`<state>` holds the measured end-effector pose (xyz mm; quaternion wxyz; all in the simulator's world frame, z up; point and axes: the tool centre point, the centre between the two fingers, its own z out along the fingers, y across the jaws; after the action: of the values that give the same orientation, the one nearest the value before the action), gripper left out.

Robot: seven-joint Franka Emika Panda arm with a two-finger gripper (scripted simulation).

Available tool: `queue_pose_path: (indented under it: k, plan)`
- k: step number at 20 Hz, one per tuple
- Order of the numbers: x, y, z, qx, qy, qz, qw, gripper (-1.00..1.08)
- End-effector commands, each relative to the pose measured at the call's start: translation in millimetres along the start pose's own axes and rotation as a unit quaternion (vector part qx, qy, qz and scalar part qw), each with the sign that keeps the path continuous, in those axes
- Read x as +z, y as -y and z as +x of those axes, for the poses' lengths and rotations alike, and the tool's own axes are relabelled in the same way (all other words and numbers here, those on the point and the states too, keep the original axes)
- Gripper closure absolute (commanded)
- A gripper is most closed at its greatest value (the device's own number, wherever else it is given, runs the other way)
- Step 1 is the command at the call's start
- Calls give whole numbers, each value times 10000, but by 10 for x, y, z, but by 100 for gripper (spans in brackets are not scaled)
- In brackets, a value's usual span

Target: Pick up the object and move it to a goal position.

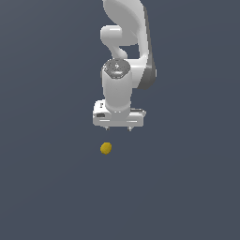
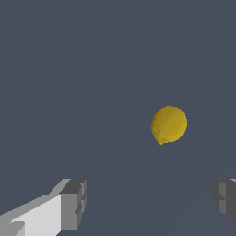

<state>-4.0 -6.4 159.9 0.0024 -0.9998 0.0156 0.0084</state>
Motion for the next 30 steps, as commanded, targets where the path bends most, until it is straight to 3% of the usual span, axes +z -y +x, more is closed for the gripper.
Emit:
queue_pose_path:
  k: [1,15,22,30]
  plan:
    - [0,0,0,0,0,0,10000,-92]
    - [-182,186,77,-295,-128,54,9995,-92]
    - [-62,82,129,-456,-124,38,9989,-92]
    - [304,-230,252,-924,-107,-2,9957,-92]
